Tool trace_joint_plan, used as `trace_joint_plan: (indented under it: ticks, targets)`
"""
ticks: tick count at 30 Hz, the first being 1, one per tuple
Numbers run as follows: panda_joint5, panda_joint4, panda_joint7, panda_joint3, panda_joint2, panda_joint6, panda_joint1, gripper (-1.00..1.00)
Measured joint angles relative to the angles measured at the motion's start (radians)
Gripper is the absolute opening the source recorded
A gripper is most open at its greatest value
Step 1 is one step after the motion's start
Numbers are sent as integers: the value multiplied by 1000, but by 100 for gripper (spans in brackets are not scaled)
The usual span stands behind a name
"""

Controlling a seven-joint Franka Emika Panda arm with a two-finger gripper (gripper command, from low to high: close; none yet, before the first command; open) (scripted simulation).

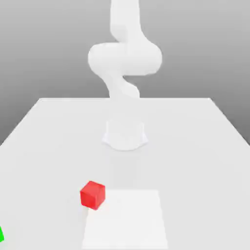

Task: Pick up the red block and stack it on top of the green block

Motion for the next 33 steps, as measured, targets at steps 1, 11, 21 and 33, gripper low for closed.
trace_joint_plan:
  ticks: [1,11,21,33]
  targets:
    - [-3,-27,12,-1,36,24,-11,0]
    - [-24,-285,125,-24,390,260,-108,0]
    - [24,-472,169,-57,785,540,-163,0]
    - [49,-456,151,-28,913,650,-187,-100]
